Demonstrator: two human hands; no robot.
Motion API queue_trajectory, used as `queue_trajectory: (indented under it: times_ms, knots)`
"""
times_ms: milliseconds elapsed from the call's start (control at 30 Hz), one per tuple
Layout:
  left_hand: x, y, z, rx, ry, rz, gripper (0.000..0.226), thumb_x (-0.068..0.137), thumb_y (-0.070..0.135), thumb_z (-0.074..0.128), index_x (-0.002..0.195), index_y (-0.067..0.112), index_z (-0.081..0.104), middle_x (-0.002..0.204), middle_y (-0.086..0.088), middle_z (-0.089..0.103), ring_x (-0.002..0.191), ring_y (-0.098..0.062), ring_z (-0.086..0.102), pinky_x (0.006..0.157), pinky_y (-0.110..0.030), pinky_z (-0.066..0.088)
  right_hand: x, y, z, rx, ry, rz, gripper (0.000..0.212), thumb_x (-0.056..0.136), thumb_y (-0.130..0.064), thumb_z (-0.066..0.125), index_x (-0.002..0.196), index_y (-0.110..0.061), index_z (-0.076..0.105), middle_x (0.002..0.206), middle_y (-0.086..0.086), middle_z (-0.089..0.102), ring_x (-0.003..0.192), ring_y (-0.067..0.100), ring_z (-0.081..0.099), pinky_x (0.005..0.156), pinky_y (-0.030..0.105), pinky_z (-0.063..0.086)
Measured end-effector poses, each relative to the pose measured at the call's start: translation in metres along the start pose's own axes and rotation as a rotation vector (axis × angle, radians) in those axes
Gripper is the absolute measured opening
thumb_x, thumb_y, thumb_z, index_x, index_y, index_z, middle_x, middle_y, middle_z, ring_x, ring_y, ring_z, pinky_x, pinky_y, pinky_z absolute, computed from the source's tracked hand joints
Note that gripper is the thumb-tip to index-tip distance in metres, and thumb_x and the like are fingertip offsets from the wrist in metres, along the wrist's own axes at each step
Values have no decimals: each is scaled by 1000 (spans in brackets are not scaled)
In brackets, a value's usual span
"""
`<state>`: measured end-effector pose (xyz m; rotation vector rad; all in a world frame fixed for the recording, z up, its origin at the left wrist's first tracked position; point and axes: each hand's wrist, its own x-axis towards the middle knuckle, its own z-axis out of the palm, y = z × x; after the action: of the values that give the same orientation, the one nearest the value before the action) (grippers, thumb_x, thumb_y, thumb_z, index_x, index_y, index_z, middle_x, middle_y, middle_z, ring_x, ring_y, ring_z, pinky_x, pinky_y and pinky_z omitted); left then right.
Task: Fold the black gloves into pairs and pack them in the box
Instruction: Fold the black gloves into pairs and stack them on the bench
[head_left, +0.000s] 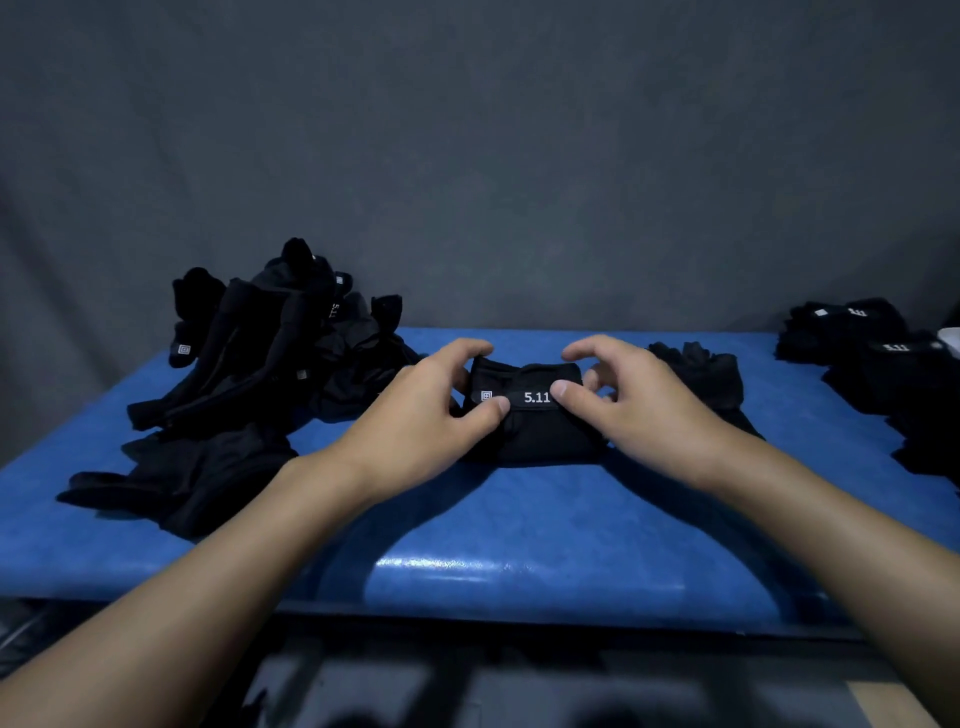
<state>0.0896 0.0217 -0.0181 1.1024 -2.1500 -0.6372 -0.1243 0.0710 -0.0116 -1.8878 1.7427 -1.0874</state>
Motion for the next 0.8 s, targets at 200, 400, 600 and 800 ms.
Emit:
queue_trajectory:
  times_ms: [200,400,600,800]
  knots:
    - [4,2,5,80,3,-37,51,91,41,62,139,29,50,117,8,61,89,-7,57,90,-25,46,-6,-4,-2,-189,-3,-130,50,86,-35,71,131,-28,51,119,-14,43,98,2,53,87,17,42]
    - [8,0,10,212,11,-17,52,93,39,61,138,15,53,128,2,50,105,-15,52,93,-23,38,-7,1,1,-311,-108,-198,40,86,-43,66,124,-34,57,119,-19,50,114,8,50,104,43,38]
    - [3,4,1,322,-15,215,45,85,48,54,126,31,61,134,16,50,129,-7,42,105,-38,34,-6,6,4,-444,-136,-172,44,93,-50,54,135,-39,49,133,-24,45,123,8,38,98,32,23]
    - [1,-3,-1,507,-45,251,50,84,58,46,125,36,63,128,22,55,127,0,41,99,-32,29,-7,3,5,-516,-133,-183,54,91,-57,52,141,-38,44,143,-17,35,129,9,27,104,36,23]
